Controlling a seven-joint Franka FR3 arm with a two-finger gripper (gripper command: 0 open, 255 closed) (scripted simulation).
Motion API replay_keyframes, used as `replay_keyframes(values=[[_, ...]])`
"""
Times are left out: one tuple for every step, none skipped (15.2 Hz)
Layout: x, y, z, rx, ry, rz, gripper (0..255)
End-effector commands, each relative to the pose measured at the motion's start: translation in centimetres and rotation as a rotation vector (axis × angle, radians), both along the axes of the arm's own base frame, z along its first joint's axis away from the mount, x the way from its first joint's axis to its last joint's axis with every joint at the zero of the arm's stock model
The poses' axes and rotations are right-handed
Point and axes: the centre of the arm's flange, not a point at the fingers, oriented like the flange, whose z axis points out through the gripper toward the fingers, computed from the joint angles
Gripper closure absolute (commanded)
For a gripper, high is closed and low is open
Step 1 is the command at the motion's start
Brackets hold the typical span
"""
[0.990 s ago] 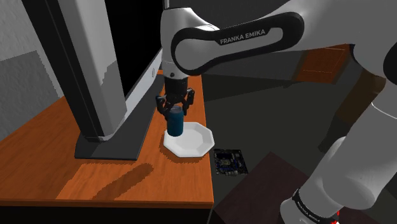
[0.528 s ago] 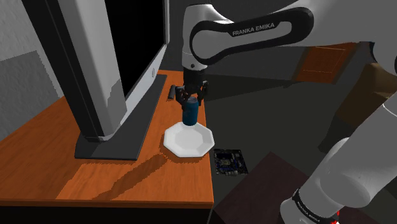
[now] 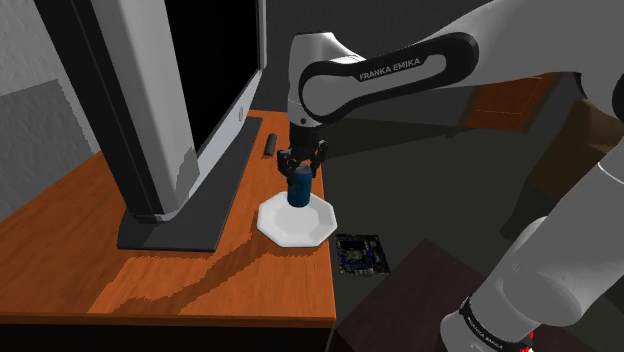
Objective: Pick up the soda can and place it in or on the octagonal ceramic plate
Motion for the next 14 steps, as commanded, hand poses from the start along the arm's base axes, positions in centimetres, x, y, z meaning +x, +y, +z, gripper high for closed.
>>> replay_keyframes(values=[[0.0, 0.0, -1.1, 0.000, -0.001, 0.000, 255], [0.0, 0.0, -1.6, 0.000, -0.001, 0.000, 255], [0.0, 0.0, -2.1, 0.000, -0.001, 0.000, 255], [0.0, 0.0, -2.7, 0.000, -0.001, 0.000, 255], [0.0, 0.0, -3.2, 0.000, -0.001, 0.000, 255], [0.0, 0.0, -3.7, 0.000, -0.001, 0.000, 255], [0.0, 0.0, -4.2, 0.000, -0.001, 0.000, 255], [0.0, 0.0, -4.8, 0.000, -0.001, 0.000, 255], [0.0, 0.0, -5.3, 0.000, -0.001, 0.000, 255], [0.0, 0.0, -5.5, 0.000, -0.001, 0.000, 255], [0.0, 0.0, -5.5, 0.000, -0.001, 0.000, 255], [0.0, 0.0, -5.5, 0.000, -0.001, 0.000, 255], [0.0, 0.0, -5.5, 0.000, -0.001, 0.000, 255], [0.0, 0.0, -5.5, 0.000, -0.001, 0.000, 255]])
